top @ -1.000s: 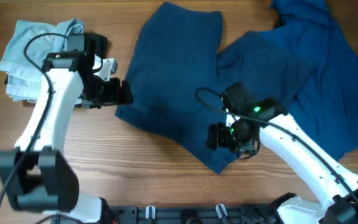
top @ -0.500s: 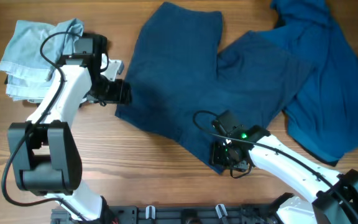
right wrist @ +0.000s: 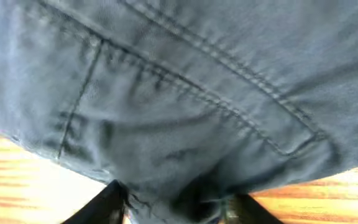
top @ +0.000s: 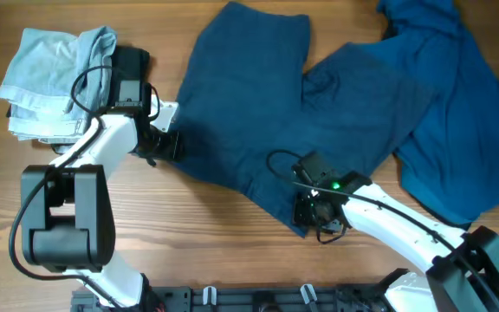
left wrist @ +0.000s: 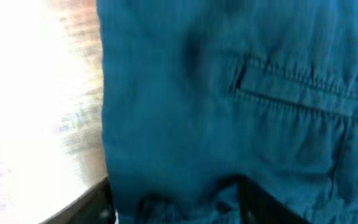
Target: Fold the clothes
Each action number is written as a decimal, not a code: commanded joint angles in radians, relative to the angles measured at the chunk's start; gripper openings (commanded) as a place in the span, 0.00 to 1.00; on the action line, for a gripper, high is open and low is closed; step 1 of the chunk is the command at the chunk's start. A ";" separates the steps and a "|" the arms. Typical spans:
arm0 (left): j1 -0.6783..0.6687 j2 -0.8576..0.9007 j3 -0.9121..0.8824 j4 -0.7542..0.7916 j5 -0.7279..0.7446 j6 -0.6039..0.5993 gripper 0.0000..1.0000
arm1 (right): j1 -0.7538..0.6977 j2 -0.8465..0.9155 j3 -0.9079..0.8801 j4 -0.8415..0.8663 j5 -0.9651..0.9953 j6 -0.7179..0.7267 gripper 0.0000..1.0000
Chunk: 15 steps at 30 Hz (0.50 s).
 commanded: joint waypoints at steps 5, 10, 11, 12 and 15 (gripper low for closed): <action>-0.001 0.018 -0.023 -0.019 0.036 -0.210 0.04 | 0.004 0.045 -0.022 0.053 0.035 -0.065 0.05; 0.000 0.018 -0.024 -0.105 0.036 -0.449 0.04 | -0.051 0.047 0.034 0.047 -0.004 -0.175 0.05; 0.001 0.018 -0.024 -0.115 0.036 -0.470 0.04 | -0.069 0.047 0.057 0.043 -0.016 -0.204 0.04; 0.005 0.018 -0.026 -0.123 0.036 -0.491 0.04 | -0.083 0.048 0.072 0.037 -0.016 -0.221 0.04; 0.063 0.018 -0.060 -0.113 0.036 -0.575 0.04 | -0.122 0.088 0.146 -0.003 -0.015 -0.298 0.04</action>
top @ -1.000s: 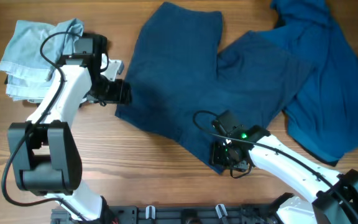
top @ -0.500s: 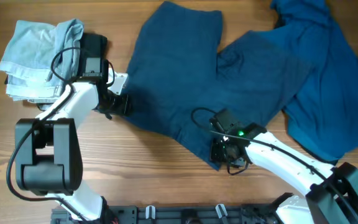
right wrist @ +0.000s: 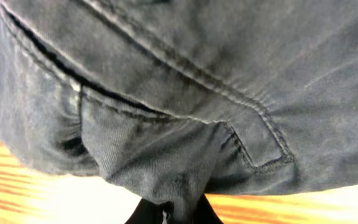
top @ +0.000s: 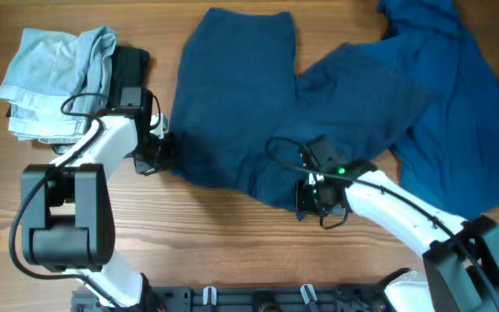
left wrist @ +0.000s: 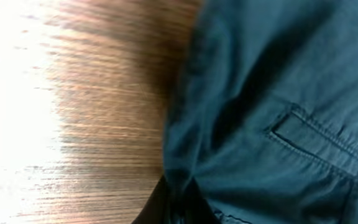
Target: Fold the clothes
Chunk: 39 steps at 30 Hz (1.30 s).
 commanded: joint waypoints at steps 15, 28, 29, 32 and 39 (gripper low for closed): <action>0.235 0.014 -0.072 0.035 -0.003 0.031 0.08 | -0.027 0.143 0.182 -0.343 -0.131 -0.168 0.19; 0.187 -0.402 -0.065 -0.041 0.090 0.131 0.75 | -0.109 -0.021 0.443 -0.158 0.076 -0.326 1.00; 0.148 -0.443 -0.065 -0.037 0.119 0.131 0.77 | -0.160 -0.021 0.445 -0.102 0.107 -0.280 1.00; -0.051 -0.476 -0.065 -0.032 0.116 0.131 0.77 | -0.366 -0.019 0.446 -0.040 0.074 -0.238 0.98; -0.401 -0.443 -0.065 0.031 0.077 0.103 0.85 | -0.640 0.062 0.445 0.079 0.073 -0.310 0.89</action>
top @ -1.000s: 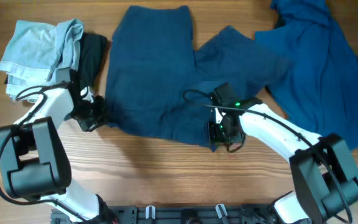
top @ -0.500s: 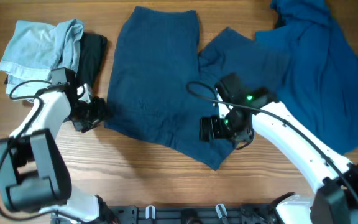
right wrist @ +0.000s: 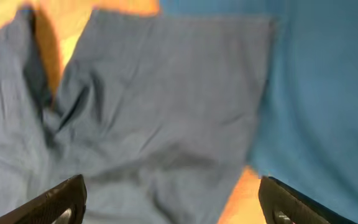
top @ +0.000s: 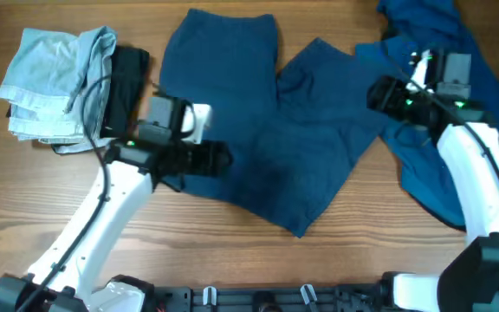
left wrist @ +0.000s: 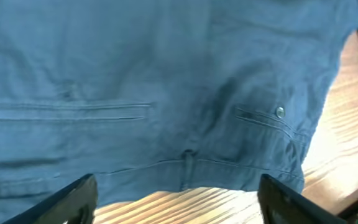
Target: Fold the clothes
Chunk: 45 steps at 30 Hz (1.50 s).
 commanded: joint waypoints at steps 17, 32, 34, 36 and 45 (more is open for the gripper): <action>-0.581 0.250 0.046 0.172 0.222 -0.192 0.70 | -0.034 0.362 0.016 0.261 0.065 -0.073 0.84; -0.594 0.541 0.332 -0.073 -0.170 -0.078 0.62 | -0.034 0.362 0.014 0.270 0.066 -0.085 0.85; -0.616 0.562 0.333 -0.092 -0.171 -0.077 0.64 | -0.034 0.362 0.014 0.272 0.068 -0.094 0.85; -0.629 0.562 0.345 -0.127 -0.140 -0.078 0.70 | -0.034 0.362 0.014 0.272 0.082 -0.100 0.85; -0.690 0.573 0.350 -0.057 -0.067 -0.050 0.73 | -0.034 0.362 0.014 0.278 0.082 -0.099 0.82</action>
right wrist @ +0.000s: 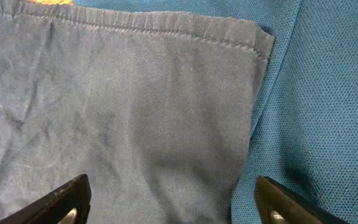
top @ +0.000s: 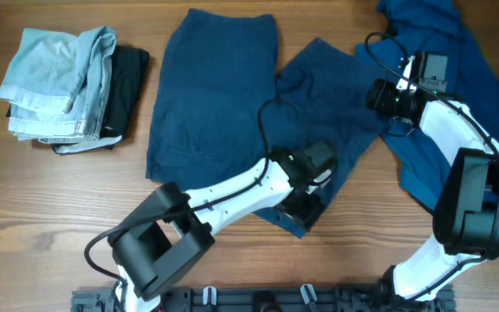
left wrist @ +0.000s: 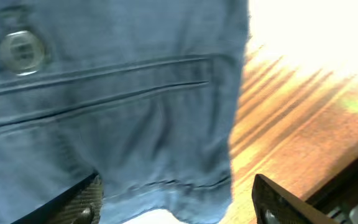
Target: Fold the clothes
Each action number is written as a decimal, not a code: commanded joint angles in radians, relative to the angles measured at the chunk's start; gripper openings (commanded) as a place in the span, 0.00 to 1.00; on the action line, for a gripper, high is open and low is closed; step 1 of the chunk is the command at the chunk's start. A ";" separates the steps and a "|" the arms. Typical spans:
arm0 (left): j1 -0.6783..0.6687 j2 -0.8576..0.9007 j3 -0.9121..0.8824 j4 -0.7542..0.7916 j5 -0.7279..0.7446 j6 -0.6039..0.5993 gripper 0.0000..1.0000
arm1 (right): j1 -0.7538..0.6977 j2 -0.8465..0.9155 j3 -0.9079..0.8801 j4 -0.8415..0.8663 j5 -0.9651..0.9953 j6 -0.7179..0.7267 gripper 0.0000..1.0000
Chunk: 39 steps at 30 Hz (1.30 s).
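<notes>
Dark blue shorts (top: 249, 121) lie spread on the wooden table (top: 59, 208), legs toward the far side. My left gripper (top: 306, 201) hovers open over the near corner of the waistband. Its wrist view shows the button (left wrist: 20, 50), a pocket seam and bare wood to the right, with the left gripper (left wrist: 176, 214) holding nothing. My right gripper (top: 386, 97) is open over the right leg's hem corner (right wrist: 260, 37), where the shorts overlap a teal shirt (right wrist: 328, 124). Nothing sits between the fingers of the right gripper (right wrist: 173, 214).
The teal shirt (top: 466, 113) lies crumpled at the back right, partly under the shorts' right leg. A folded stack of light blue jeans and a black garment (top: 63, 82) sits at the back left. A black rail (top: 258, 299) runs along the table's near edge.
My left gripper has moved from the shorts' left waist side to the near waistband corner, still open. My right gripper stays open at the right leg's hem, now closer to it. The shorts lie unchanged.
First both grippers were at the shorts' waistband, left at its left corner, right at the near corner. Then both were shut on the cloth and the shorts lay further left. Later both were open, the right one at the right leg's hem, and now the left is at the near corner.
</notes>
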 commanded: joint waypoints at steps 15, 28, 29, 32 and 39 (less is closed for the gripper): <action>0.095 0.039 0.079 -0.140 -0.030 -0.057 0.04 | -0.003 0.063 0.014 0.026 0.035 -0.027 0.40; 0.181 0.039 0.079 -0.266 -0.083 -0.048 0.04 | -0.002 0.068 0.014 0.047 0.047 -0.023 0.50; 0.181 0.039 0.079 -0.272 -0.083 -0.049 0.04 | -0.002 0.076 0.014 0.051 0.045 -0.018 0.50; 0.181 0.039 0.078 -0.292 -0.083 -0.049 0.04 | -0.002 0.106 0.014 0.076 0.038 -0.018 0.50; 0.181 0.039 0.078 -0.296 -0.109 -0.049 0.04 | -0.002 0.138 0.015 0.163 0.035 -0.018 0.31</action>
